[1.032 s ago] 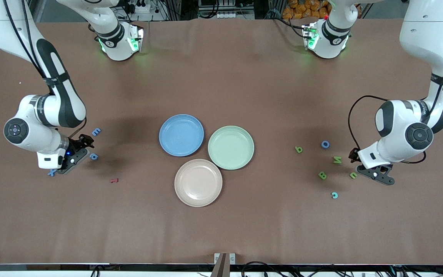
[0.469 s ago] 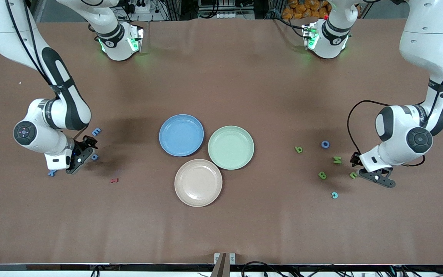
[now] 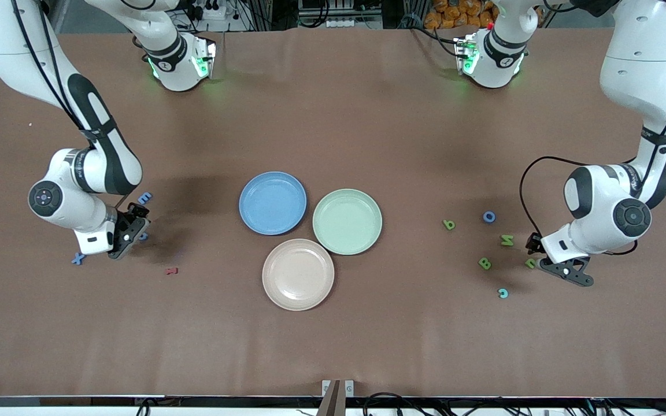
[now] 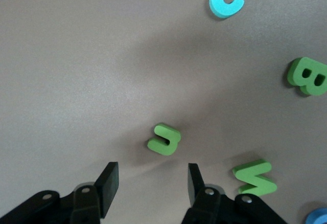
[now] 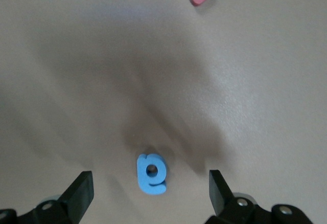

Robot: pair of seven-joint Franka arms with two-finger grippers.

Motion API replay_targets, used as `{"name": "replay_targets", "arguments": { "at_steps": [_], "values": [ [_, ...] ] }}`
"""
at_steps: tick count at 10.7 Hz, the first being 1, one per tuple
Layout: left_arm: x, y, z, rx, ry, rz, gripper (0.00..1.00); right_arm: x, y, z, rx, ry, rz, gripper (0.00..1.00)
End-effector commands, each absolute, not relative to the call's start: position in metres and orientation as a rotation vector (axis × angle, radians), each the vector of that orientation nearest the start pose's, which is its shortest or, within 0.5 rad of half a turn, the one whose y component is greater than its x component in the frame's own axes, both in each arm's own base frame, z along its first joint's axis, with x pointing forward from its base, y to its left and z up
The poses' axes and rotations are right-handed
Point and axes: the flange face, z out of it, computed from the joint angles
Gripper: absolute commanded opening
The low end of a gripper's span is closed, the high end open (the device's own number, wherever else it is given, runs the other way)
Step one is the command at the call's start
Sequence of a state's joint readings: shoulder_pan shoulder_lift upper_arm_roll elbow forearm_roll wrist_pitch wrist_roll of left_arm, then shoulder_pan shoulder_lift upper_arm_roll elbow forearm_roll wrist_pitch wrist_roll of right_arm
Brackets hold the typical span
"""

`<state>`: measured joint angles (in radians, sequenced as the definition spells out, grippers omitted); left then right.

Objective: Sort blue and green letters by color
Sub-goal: 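Grasp the blue d with the right gripper while the left gripper grasps green u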

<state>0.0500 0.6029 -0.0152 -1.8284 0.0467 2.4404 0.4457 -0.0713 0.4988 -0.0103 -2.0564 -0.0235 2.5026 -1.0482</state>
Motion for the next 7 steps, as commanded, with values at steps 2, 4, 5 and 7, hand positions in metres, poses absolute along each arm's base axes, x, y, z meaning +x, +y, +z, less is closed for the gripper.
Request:
{"name": "replay_targets", "arguments": {
  "at_steps": [2,4,5,7],
  "values": [
    [0.6646,0.0246,0.1943,-3.048,0.726,-0.044,0.62,0.5778,-0.0479,0.1642,-2.704,-1.555,0.055,1.0],
    [0.665,0.0227,0.19,-3.05,0.731,-0.038,0.61,0.5747,-0.0476,0.1621,-2.703,-1.552,0.061,1.0],
    [0.6661,0.0217,0.189,-3.049,0.733,-0.04,0.6,0.5739,-0.0484,0.1614,-2.703,-1.552,0.066,1.0],
    [0.6659,0.0217,0.1879,-3.049,0.733,-0.038,0.6,0.5748,-0.0476,0.1648,-2.703,-1.557,0.061,0.89]
  ]
}}
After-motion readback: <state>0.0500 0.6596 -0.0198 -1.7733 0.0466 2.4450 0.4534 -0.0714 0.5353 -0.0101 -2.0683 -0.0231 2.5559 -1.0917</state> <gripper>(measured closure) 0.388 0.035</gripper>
